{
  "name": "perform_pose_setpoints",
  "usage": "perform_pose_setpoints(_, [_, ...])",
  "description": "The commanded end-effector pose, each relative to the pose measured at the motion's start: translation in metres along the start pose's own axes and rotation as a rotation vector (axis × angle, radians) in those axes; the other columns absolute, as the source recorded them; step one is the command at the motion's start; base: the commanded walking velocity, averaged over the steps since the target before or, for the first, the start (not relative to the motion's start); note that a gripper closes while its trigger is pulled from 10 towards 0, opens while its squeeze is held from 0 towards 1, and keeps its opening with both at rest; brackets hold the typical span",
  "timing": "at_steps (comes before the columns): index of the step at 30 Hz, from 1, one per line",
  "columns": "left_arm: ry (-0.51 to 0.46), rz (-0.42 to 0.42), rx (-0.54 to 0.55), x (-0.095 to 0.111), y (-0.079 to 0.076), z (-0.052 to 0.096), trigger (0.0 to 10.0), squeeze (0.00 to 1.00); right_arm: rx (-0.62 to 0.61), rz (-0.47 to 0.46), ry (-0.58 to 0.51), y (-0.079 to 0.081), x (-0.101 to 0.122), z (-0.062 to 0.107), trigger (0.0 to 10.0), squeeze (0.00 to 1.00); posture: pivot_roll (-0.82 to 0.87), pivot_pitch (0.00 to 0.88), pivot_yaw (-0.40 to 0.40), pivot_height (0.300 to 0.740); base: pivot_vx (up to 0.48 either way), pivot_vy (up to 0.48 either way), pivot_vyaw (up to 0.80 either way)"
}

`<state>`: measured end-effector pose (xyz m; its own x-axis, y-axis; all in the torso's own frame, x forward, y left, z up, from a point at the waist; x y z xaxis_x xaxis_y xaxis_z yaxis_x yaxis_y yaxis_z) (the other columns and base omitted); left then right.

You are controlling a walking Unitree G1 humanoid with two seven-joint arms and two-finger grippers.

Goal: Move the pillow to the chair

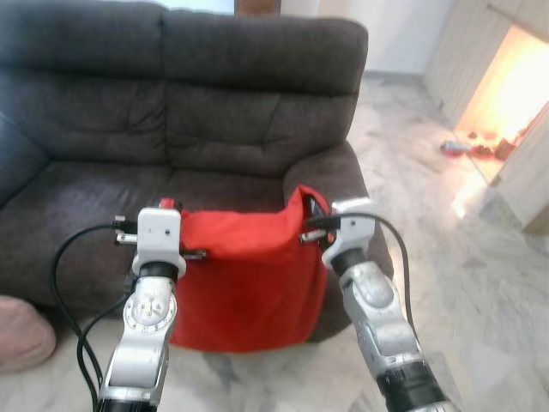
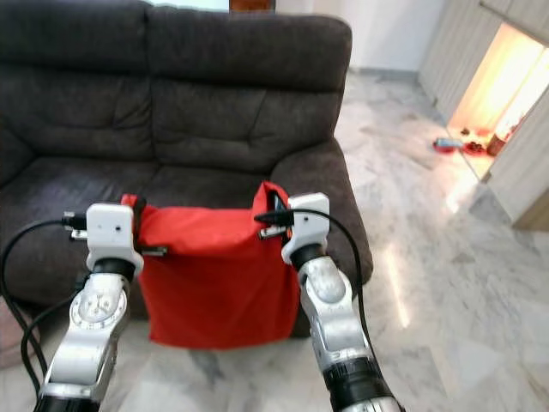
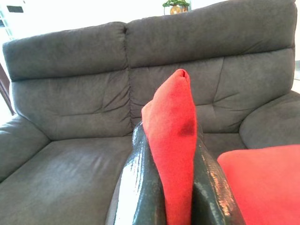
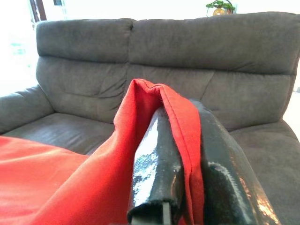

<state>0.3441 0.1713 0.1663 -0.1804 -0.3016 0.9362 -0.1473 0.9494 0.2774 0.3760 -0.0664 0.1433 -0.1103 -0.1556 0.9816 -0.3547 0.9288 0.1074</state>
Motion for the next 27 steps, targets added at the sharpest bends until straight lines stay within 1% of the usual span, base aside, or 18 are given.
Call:
perform_pose_setpoints(1, [-0.099,-0.005,0.008,0.026,0.004,-0.004,10.0,0.00,0.033,0.018,-0.106,0.009,0.030,-0.008,10.0,0.00,0.09,0.000,-0.057,0.740,0.000,0.000,0.00])
perform_pose_setpoints(8, [-0.135,-0.009,0.012,0.038,0.007,-0.007,10.0,0.00,0.028,0.017,-0.119,0.008,0.033,-0.009,10.0,0.00,0.09,0.000,-0.056,0.740,0.000,0.000,0.00])
perform_pose_setpoints(12, [-0.166,-0.028,0.017,0.048,0.009,-0.008,10.0,0.00,0.018,0.016,-0.163,0.008,0.045,-0.011,10.0,0.00,0.09,0.000,-0.055,0.740,0.000,0.000,0.00])
perform_pose_setpoints(13, [-0.204,-0.061,0.022,0.058,0.011,-0.008,10.0,0.00,0.008,0.036,-0.209,0.007,0.059,-0.013,10.0,0.00,0.09,0.000,-0.054,0.740,0.000,0.000,0.00])
perform_pose_setpoints(15, [-0.212,-0.069,0.022,0.060,0.011,-0.008,10.0,0.00,0.006,0.041,-0.220,0.007,0.062,-0.013,10.0,0.00,0.09,0.000,-0.054,0.740,0.000,0.000,0.00])
perform_pose_setpoints(18, [-0.274,-0.111,0.028,0.080,0.013,-0.009,10.0,0.00,-0.015,0.032,-0.289,0.005,0.085,-0.015,10.0,0.00,0.09,0.000,-0.053,0.740,0.000,0.000,0.00])
perform_pose_setpoints(21, [-0.315,-0.141,0.027,0.093,0.014,-0.010,10.0,0.00,-0.040,0.033,-0.344,0.001,0.102,-0.016,10.0,0.00,0.09,0.000,-0.053,0.740,0.000,0.000,0.00])
perform_pose_setpoints(22, [-0.333,-0.149,0.026,0.100,0.014,-0.010,10.0,0.00,-0.057,0.033,-0.379,-0.001,0.113,-0.016,10.0,0.00,0.09,0.000,-0.051,0.740,0.000,0.000,0.00])
perform_pose_setpoints(23, [-0.333,-0.149,0.026,0.100,0.014,-0.010,10.0,0.00,-0.057,0.033,-0.379,-0.001,0.113,-0.016,10.0,0.00,0.09,0.000,-0.051,0.740,0.000,0.000,0.00])
perform_pose_setpoints(25, [-0.366,-0.159,0.035,0.110,0.016,-0.009,10.0,0.00,-0.078,0.030,-0.415,-0.004,0.125,-0.015,10.0,0.00,0.09,0.000,-0.048,0.740,0.000,0.000,0.00])
perform_pose_setpoints(27, [-0.379,-0.166,0.040,0.114,0.018,-0.009,10.0,0.00,-0.085,0.028,-0.428,-0.004,0.129,-0.014,10.0,0.00,0.09,0.000,-0.047,0.740,0.000,0.000,0.00])
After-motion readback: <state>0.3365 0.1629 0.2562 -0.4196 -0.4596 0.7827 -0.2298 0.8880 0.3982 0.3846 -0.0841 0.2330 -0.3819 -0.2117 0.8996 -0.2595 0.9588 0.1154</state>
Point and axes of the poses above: a point about 5 cm out from each wrist's last joint towards the gripper, its own z axis pointing back from the gripper into the wrist, its own x axis along the axis of the wrist's last joint, y = z × x, the point moved 6 cm from there along -z, pointing out of the wrist towards the gripper, and after that the axes turned 5 degrees about -z, right-handed, at the moved point
